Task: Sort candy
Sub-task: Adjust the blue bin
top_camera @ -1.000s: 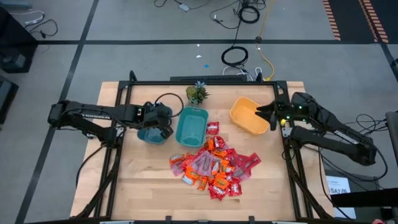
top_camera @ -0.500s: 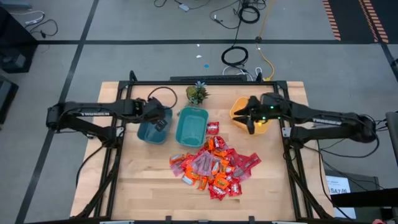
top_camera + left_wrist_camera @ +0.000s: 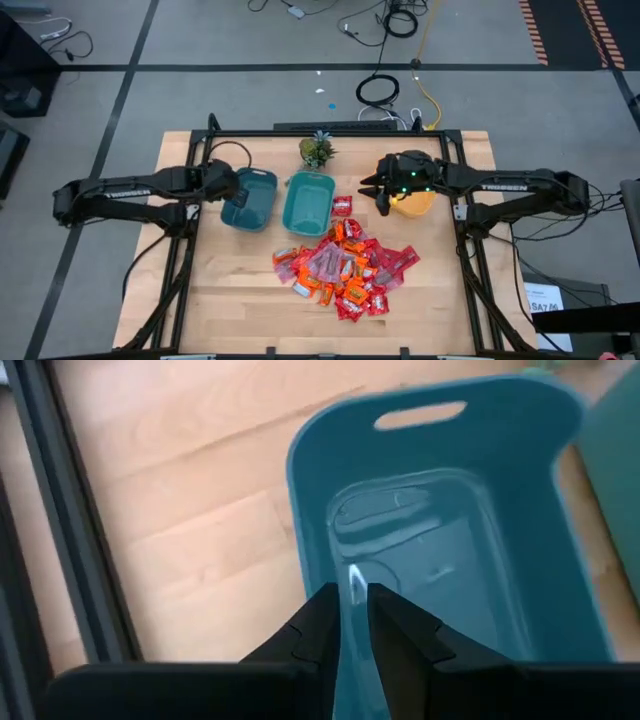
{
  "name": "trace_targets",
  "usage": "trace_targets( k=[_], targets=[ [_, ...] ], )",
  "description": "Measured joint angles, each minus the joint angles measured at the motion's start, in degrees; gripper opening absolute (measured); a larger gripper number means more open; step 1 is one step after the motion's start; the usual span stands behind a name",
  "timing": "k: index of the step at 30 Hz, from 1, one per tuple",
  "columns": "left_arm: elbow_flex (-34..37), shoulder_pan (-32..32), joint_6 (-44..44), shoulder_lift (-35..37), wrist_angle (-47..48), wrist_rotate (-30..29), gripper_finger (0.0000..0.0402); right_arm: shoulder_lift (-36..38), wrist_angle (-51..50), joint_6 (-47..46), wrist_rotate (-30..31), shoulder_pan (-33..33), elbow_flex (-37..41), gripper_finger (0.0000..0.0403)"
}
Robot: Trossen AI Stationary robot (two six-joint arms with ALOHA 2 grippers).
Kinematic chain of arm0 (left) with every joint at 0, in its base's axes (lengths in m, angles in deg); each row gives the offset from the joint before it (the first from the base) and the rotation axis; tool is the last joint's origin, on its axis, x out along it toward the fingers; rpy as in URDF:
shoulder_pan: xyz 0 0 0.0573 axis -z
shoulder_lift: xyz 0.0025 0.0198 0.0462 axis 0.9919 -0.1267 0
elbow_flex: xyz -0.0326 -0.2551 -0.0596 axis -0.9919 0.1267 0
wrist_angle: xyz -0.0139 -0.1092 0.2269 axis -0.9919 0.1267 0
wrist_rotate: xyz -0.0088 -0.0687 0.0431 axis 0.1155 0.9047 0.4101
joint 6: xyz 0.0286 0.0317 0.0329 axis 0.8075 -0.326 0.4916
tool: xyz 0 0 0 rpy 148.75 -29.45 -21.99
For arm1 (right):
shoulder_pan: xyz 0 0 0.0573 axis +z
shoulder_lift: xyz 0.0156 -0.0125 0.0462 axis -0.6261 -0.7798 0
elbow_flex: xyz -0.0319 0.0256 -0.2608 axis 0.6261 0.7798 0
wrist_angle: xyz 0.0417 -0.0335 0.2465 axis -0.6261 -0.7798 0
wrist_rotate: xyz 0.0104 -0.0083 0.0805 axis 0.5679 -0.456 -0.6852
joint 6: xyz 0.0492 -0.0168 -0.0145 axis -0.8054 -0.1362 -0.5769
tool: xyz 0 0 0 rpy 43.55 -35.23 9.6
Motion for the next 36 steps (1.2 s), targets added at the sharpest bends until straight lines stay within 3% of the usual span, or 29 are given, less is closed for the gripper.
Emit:
trace_targets(
  k=[11,24,31,36],
  targets=[
    [5.15,-2.49,-0.86,-1.00,-0.53,0.39,0.0066,-7.02,8.32,-0.13,-0.15,1.12,-0.04,0.0135],
    [5.66,-2.47,-0.38,-1.40,-5.08,4.37,0.0065,-7.66,8.89,-0.15,-0.15,1.10,-0.04,0.0135],
    [5.54,-1.78,1.40,-3.56,-5.63,6.68,0.0013,-7.66,8.87,-0.14,-0.13,1.10,-0.04,0.0135],
    [5.41,0.89,2.35,-3.47,-4.78,8.55,0.0009,-7.66,8.94,-0.04,0.00,1.10,-0.04,0.0135]
  ],
)
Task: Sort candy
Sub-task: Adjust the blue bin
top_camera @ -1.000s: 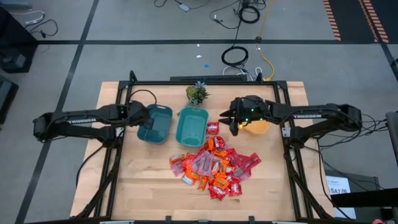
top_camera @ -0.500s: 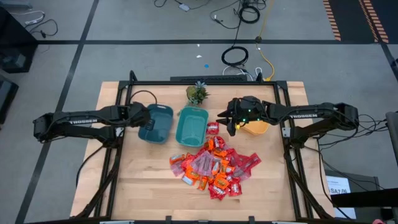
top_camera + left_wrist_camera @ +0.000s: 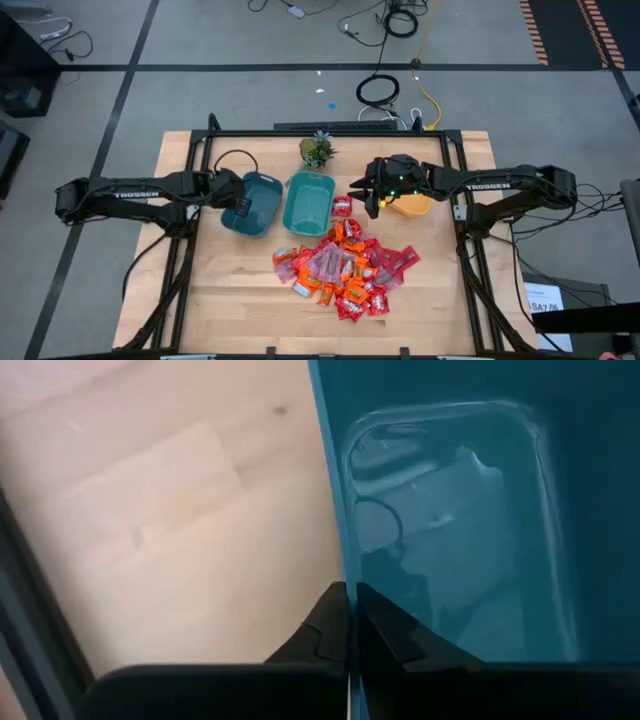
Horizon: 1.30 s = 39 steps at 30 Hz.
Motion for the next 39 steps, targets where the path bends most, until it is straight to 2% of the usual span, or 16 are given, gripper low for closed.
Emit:
trace_targets(
  k=[2,6,11,14,21,27,33,39],
  targets=[
    [-0.04,1.57,-0.72,0.07,1.05,1.53,0.0009,0.00,0.51,0.48,0.40,0.00,0.00,0.0135],
    [-0.10,7.01,-7.62,0.21,5.03,2.41,0.0009,-0.60,4.75,2.19,0.70,-0.04,0.00,0.0135],
    [0.01,16.19,-18.16,0.86,7.57,2.66,0.0009,-4.50,14.22,6.76,0.48,-0.04,-0.01,0.0135],
    [-0.05,20.83,-23.08,1.15,7.72,2.10,0.0009,-7.89,15.10,11.18,0.41,0.17,-1.64,0.0135],
    [-2.56,28.33,-31.79,1.01,11.53,1.39,0.0008,-17.74,4.99,17.18,0.24,0.79,-13.78,0.0135],
    [-2.59,32.47,-36.14,0.79,11.78,0.20,0.0008,-26.12,-10.45,29.76,0.24,0.98,-29.30,0.0135],
    [-2.61,34.19,-36.31,0.79,11.79,-0.24,0.0008,-33.88,-25.31,36.38,0.35,1.20,-44.82,0.0135],
    [-2.66,34.73,-37.78,0.82,11.94,-2.92,0.0008,-37.15,-27.74,36.54,0.30,1.42,-49.09,0.0135]
  ],
)
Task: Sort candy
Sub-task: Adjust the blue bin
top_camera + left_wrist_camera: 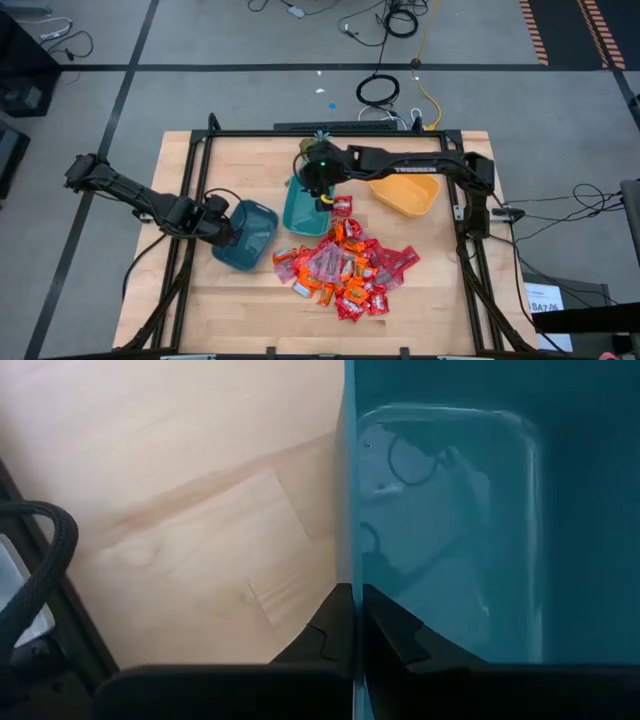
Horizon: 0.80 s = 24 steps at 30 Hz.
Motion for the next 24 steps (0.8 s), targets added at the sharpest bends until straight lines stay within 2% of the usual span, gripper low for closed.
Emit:
trace_targets(
  k=[5,12,24],
  targets=[
    [0.00,0.00,-0.18,0.00,0.00,-0.22,0.0012,-0.40,-2.24,-0.20,0.07,-0.07,0.00,0.0135],
    [0.00,-0.04,-1.44,0.00,-1.39,-0.16,0.0060,-0.40,-3.37,-0.35,0.07,-0.07,0.00,0.0135],
    [0.00,-0.04,-4.43,0.02,-2.32,1.10,0.0067,-0.39,-4.85,-1.94,0.05,-0.07,0.00,0.0135]
  ],
)
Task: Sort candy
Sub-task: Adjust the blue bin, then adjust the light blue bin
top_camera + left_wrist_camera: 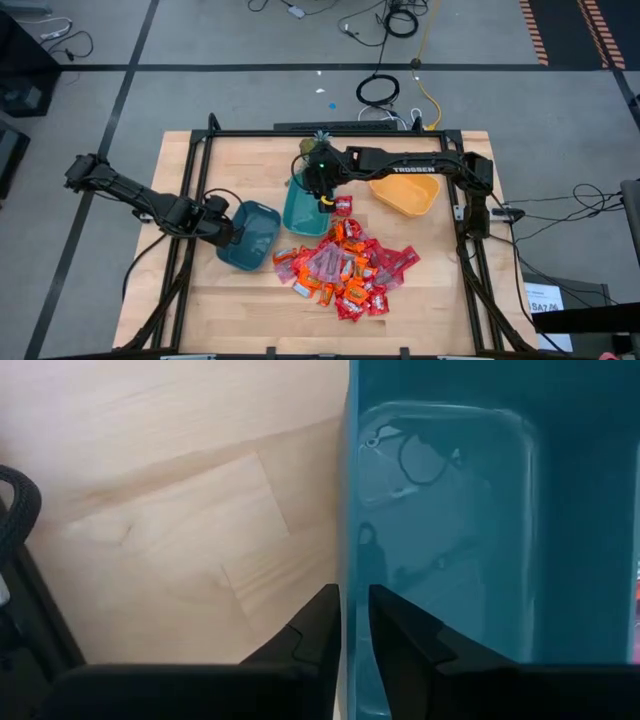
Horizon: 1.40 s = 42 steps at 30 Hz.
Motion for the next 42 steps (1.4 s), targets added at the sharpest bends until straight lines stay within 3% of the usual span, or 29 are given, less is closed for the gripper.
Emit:
trace_targets(
  k=[16,27,31,38,42],
  targets=[
    [-0.56,-0.11,-3.04,0.12,2.56,0.39,0.0068,0.03,-0.51,1.89,-0.01,0.00,0.02,0.0135],
    [-9.94,-0.11,-1.89,0.23,11.43,-1.62,0.0068,0.03,-0.49,2.34,0.01,0.00,0.02,0.0135],
    [-13.56,-0.11,1.22,0.20,12.31,-2.76,0.0068,0.06,-0.42,7.92,0.62,0.11,0.02,0.0135],
    [-19.47,-0.11,7.37,0.20,12.20,-0.01,0.0068,0.06,2.62,19.22,10.06,2.18,0.02,0.0135],
    [-20.61,0.12,8.01,0.22,8.60,0.26,0.0068,0.06,7.91,23.15,11.61,3.43,0.02,0.0135]
  ],
)
